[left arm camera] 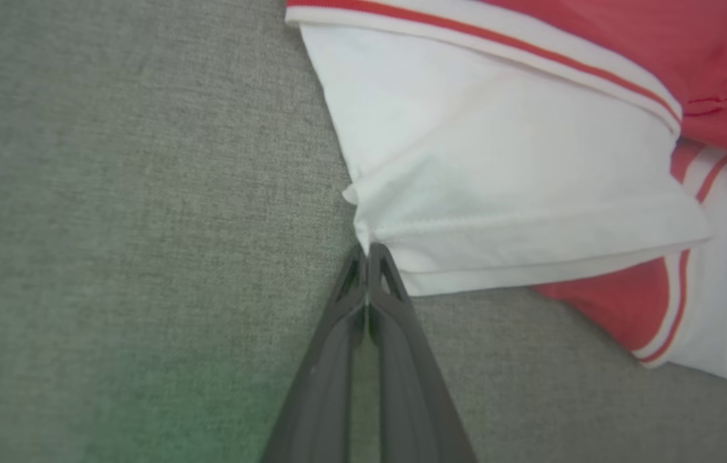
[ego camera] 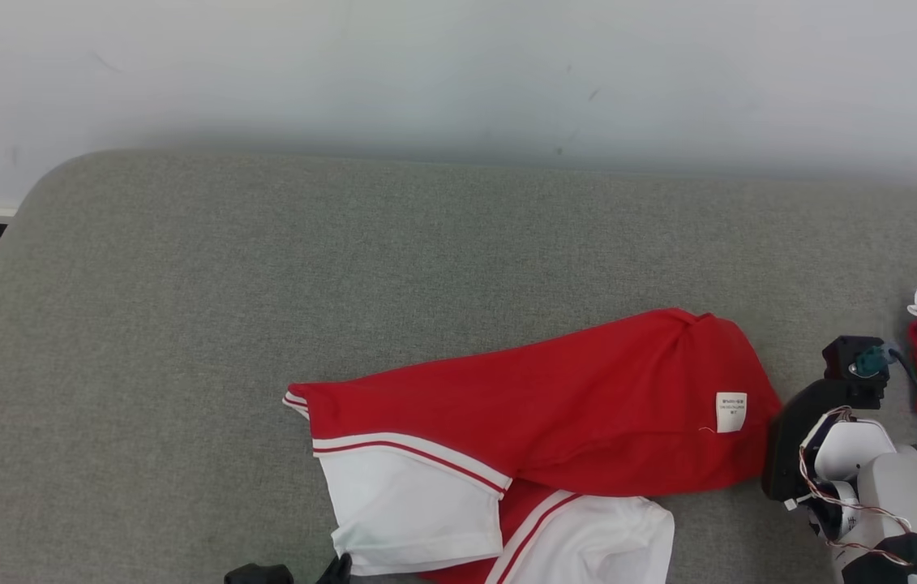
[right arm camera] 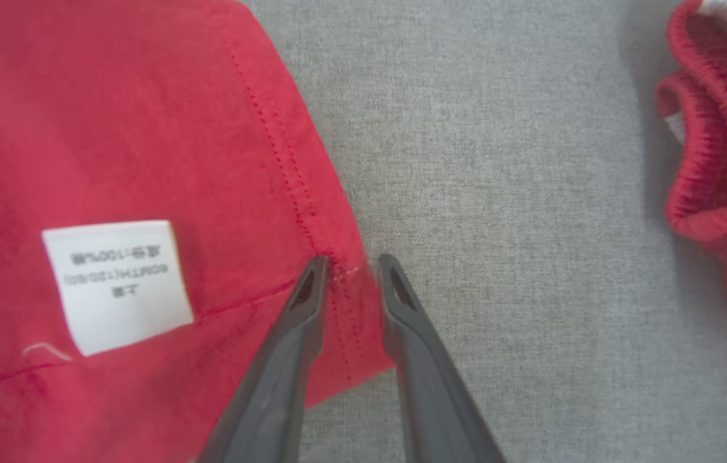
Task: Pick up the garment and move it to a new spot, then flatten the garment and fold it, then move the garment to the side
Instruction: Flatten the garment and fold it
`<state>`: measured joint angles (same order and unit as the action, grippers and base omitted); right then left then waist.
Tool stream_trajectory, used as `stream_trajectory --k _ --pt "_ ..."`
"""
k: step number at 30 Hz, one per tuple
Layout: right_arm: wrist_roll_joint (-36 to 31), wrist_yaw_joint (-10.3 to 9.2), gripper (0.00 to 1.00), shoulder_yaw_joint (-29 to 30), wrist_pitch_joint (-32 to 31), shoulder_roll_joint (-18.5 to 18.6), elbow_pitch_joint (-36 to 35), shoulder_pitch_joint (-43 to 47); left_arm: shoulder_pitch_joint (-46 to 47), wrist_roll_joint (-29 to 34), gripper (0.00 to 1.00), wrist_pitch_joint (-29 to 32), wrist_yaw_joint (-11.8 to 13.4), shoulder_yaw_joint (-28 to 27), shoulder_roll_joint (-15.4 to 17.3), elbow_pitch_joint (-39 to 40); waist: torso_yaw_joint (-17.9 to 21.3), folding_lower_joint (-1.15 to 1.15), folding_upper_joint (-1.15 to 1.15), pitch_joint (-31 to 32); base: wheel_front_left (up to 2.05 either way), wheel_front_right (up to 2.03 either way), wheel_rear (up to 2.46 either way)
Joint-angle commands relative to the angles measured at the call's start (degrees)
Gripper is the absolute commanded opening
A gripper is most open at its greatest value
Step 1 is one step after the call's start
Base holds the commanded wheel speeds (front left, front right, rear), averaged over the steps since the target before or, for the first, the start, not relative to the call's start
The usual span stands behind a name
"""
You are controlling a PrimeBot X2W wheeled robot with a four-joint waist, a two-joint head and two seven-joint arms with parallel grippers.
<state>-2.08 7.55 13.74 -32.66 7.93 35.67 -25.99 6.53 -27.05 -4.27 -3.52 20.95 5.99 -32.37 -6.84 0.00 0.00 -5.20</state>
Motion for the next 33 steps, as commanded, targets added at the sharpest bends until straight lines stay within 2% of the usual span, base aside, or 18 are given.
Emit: stream_trajectory --k 1,4,7,9,11,13,17,19,22,25,30,31,33 --pt "0.4 -0.12 0.36 -0.2 0.2 0.2 0.6 -0.6 0.6 0.0 0.0 0.1 0.4 0.0 0.7 -0.2 0.0 0.0 0.0 -0.3 0.0 0.0 0.0" --pt "0.5 -0.12 0.34 0.1 0.0 0.3 1.3 -0.7 0.5 -0.1 0.0 0.2 0.6 -0.1 0.8 -0.1 0.0 0.0 0.0 -0.5 0.0 0.0 0.0" --pt "0.3 -0.12 0.43 0.3 0.0 0.5 2.2 -0.7 0.5 -0.2 0.0 0.2 0.7 -0.1 1.0 0.0 -0.1 0.0 0.0 -0.8 0.0 0.0 0.0" --pt "0.5 -0.12 0.4 -0.3 0.0 0.6 2.8 -1.0 0.5 -0.3 0.0 0.2 0.7 0.0 1.1 0.1 -0.1 0.0 0.0 -1.0 0.0 0.0 0.0" --pt "0.7 -0.12 0.27 -0.9 -0.2 0.8 3.3 -1.4 0.6 -0.4 0.0 0.2 0.8 0.0 1.2 0.2 -0.2 0.0 0.0 -1.2 0.0 0.0 0.0" --pt "0.8 -0.12 0.0 -1.7 0.0 1.0 3.5 -1.6 0.6 -0.5 0.0 0.1 0.8 0.1 1.3 0.2 -0.2 0.0 0.0 -1.3 0.0 0.0 0.0" --pt "2.0 -0.11 0.0 -2.9 1.7 1.2 2.4 -2.3 1.2 -0.8 0.0 -1.3 0.8 -0.2 1.4 1.2 -0.2 0.0 0.0 -1.1 0.0 0.0 0.0" --pt "4.0 -0.12 0.0 -3.4 2.8 0.9 1.0 -2.6 1.9 -2.2 0.0 -3.7 -0.1 -1.3 0.9 3.7 -0.2 0.0 0.0 -0.7 0.0 0.0 0.0" --pt "8.7 -0.12 0.0 -3.7 5.1 0.9 -2.6 -3.0 2.7 -7.2 0.0 -6.7 -1.8 -4.6 0.0 9.2 0.1 0.0 0.0 0.2 0.0 0.0 0.0" --pt "14.5 -0.11 0.0 -2.3 8.1 0.4 -7.6 -3.8 4.9 -15.1 0.0 -7.0 -3.3 -8.3 0.0 17.3 0.7 0.0 0.0 1.3 0.0 0.0 0.0" --pt "21.8 -0.11 0.0 -2.1 10.2 -0.2 -15.3 -5.5 11.6 -24.1 0.0 -1.2 -3.8 -11.6 3.7 29.2 2.8 0.0 0.0 3.2 0.0 0.0 0.0" --pt "24.1 -0.11 0.0 -3.0 10.5 -0.5 -17.8 -6.1 15.2 -26.3 0.0 1.7 -3.9 -12.5 5.6 32.5 3.9 0.0 0.0 3.8 0.0 0.0 0.0" --pt "25.7 -0.11 0.0 -3.8 10.5 -0.4 -20.1 -6.7 19.0 -27.3 0.0 4.6 -3.8 -13.0 7.3 34.9 5.2 0.0 0.0 4.2 0.0 0.0 0.0"
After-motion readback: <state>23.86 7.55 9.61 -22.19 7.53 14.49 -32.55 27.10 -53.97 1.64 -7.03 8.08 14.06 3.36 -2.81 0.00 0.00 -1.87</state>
